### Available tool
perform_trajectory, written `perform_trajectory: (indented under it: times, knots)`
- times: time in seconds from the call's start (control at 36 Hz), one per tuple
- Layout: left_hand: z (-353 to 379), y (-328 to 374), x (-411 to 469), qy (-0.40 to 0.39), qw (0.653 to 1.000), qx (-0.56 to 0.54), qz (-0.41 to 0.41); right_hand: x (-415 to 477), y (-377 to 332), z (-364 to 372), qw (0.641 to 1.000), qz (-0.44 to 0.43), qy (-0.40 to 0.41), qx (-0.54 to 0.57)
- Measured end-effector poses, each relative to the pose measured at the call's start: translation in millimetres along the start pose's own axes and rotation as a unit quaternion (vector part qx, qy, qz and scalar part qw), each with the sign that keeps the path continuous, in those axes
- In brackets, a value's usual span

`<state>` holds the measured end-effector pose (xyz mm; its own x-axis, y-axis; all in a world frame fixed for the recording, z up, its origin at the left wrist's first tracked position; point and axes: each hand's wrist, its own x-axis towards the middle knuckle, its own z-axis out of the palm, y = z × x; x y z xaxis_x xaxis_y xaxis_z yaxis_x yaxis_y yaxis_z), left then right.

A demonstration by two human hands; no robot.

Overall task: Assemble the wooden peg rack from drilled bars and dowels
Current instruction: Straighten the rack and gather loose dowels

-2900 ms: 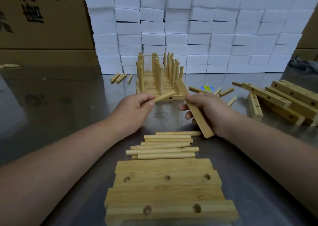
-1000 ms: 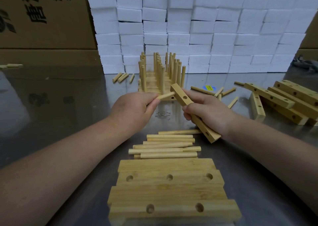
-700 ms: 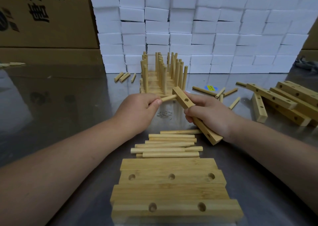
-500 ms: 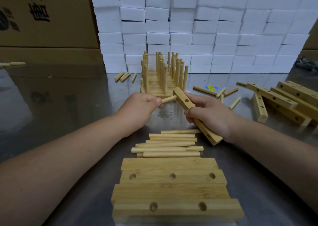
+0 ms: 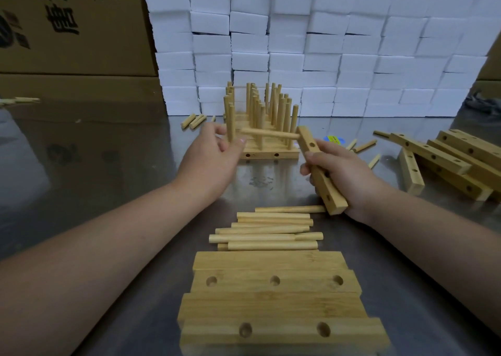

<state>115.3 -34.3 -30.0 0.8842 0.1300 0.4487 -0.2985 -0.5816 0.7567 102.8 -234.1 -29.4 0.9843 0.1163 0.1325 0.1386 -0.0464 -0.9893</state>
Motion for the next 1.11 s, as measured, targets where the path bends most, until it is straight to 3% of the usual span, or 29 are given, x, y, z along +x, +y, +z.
perform_trajectory:
  times: [0.06, 0.14, 0.19, 0.31, 0.61, 0.92, 1.11]
  knots:
    - [-1.4, 0.0, -2.1, 0.008, 0.999, 0.003, 0.032, 2.7, -0.7, -1.9, 0.997, 0.031, 0.041, 0.062]
    - [0.6, 3.7, -9.3, -0.160, 0.986, 0.009, 0.048, 5.2, 0.3, -1.8, 0.993, 0.046, 0.062, 0.091]
    - [3.1, 6.3, -13.7, -0.286, 0.955, 0.061, 0.053, 5.5, 0.1, -1.8, 0.990, 0.050, 0.070, 0.113]
    - [0.9, 10.5, -13.1, -0.370, 0.920, 0.105, 0.069, 6.3, -1.2, -2.5, 0.985, 0.057, 0.071, 0.150]
    - [3.8, 18.0, -13.6, -0.386, 0.910, 0.129, 0.077, 7.2, -1.1, -0.6, 0.985, 0.094, 0.067, 0.130]
    - [8.0, 7.7, -12.5, -0.162, 0.984, 0.044, 0.062, 7.1, 2.7, -2.5, 0.996, 0.050, 0.006, 0.078]
    - [11.2, 5.3, -11.6, -0.134, 0.987, 0.024, 0.082, 3.5, 1.0, -0.7, 0.999, 0.006, -0.047, 0.025]
